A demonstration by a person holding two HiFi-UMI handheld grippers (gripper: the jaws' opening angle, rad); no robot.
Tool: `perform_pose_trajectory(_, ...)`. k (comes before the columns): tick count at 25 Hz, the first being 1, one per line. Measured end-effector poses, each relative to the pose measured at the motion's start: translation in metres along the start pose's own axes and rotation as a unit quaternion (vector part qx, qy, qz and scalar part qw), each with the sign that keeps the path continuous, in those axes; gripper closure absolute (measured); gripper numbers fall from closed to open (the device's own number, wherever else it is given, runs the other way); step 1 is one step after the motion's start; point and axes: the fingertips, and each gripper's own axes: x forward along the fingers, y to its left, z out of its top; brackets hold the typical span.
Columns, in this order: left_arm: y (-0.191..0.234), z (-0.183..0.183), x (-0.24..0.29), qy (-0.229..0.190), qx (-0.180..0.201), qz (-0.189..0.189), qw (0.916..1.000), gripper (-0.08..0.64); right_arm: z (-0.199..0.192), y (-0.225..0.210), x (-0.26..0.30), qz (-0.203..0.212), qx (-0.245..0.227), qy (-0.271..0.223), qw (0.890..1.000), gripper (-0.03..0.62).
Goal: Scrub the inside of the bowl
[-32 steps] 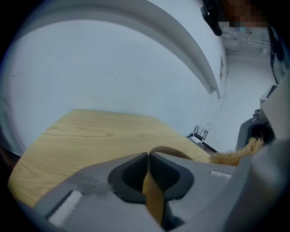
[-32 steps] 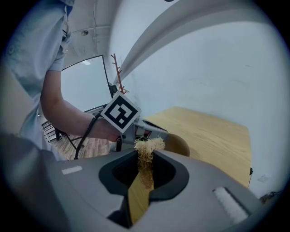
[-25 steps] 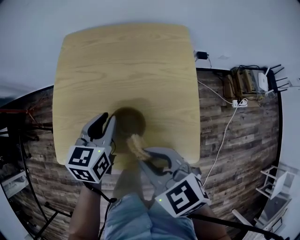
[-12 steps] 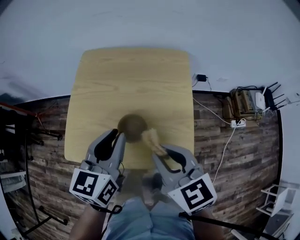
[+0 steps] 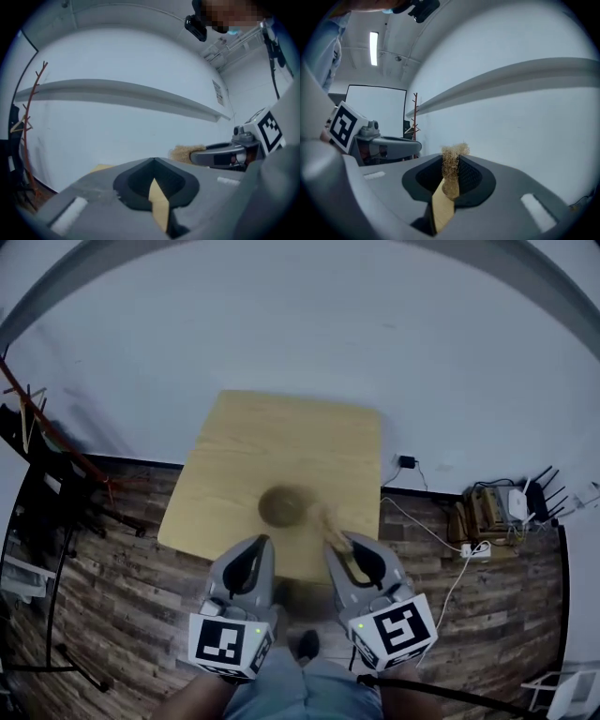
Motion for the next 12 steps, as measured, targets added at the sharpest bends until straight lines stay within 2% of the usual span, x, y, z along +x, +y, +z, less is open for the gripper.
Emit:
perform_pose_trajectory(7,-0.014,0.014,-0.044,-0.008,0.025,0.032,0.9991,0.540,0.019,0.028,-0.024,0.012,-0.005,-0.028,1.000,0.528)
perform_pose_trajectory(12,-0.014,0.017,-0.053,-0.003,0.015,0.037,0.9992,0.540,0.022,0.041,-0.023,0.012,-0.001,-0.032,0.999,0.529)
